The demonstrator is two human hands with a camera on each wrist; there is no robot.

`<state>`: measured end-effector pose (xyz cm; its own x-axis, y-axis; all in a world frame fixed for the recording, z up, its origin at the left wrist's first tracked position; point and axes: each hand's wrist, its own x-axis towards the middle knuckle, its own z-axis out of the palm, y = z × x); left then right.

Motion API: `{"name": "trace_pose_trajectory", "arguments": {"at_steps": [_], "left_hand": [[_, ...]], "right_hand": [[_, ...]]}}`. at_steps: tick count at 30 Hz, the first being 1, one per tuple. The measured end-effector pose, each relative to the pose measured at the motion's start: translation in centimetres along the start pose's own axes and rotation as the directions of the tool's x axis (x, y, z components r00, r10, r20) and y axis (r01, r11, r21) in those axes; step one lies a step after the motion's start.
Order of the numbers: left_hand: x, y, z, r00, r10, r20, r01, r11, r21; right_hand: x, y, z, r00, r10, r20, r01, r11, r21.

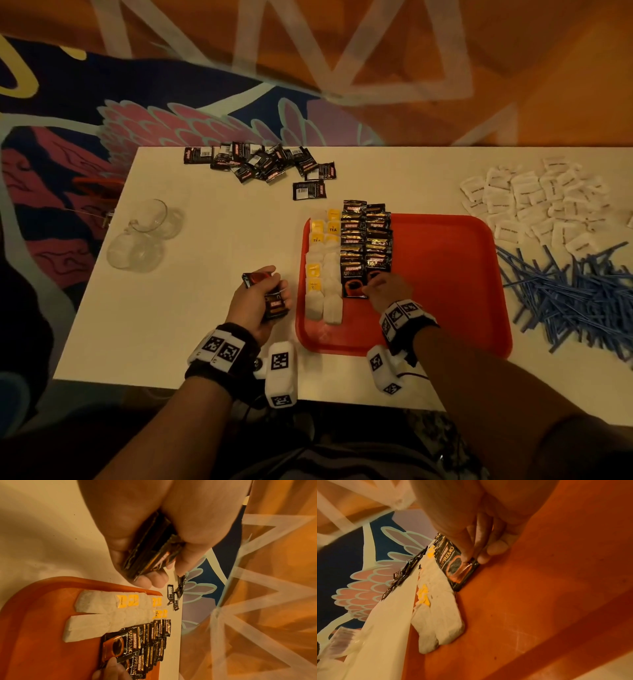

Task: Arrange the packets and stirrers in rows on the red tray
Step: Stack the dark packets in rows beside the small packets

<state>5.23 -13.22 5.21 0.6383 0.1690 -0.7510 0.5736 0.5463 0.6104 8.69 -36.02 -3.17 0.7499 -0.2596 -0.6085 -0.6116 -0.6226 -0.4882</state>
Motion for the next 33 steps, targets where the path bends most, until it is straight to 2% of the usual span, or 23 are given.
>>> {"name": "trace_pose_trajectory", "arguments": {"at_steps": [13,17,20,24,26,29,33], "left_hand": [[-0.5,-0.2,-0.4,0.996,-0.054,0.078,0.057,0.997,-0.046],[-1.0,0.1,-0.1,0.99,-0.073,0.118,0.069,0.997,0.036],[-1.3,0.3,0.9,0.99,-0.046,0.131,0.029,0.991,0.133],[-1.5,0.5,2.5,0.988,0.007,0.156,-0.044,0.971,0.236],[-1.5,0.4,3.2,0.987,0.04,0.158,-0.079,0.965,0.25],[-2.0,0.5,4.6,0.975,0.069,0.212,-0.12,0.963,0.24],[-3.0,0.5,6.2,0.951,0.091,0.296,-0.175,0.946,0.272]], "right_hand": [[0.0,0.2,0.5,0.999,0.019,-0.029,-0.018,0.999,0.037],[-0.2,0.6,-0.2,0.999,0.001,-0.054,0.001,0.999,0.037],[-0.8,0.6,-1.2,0.999,-0.014,-0.05,0.018,0.997,0.079],[-2.4,-1.2,-3.4,0.989,-0.139,0.048,0.131,0.982,0.139],[-3.9,-2.6,-4.5,0.965,-0.243,0.101,0.206,0.935,0.29],[-6.4,-5.0,-5.7,0.915,-0.345,0.206,0.195,0.83,0.523],[-8.2,-6.8,-6.7,0.865,-0.425,0.266,0.257,0.832,0.491]]}}
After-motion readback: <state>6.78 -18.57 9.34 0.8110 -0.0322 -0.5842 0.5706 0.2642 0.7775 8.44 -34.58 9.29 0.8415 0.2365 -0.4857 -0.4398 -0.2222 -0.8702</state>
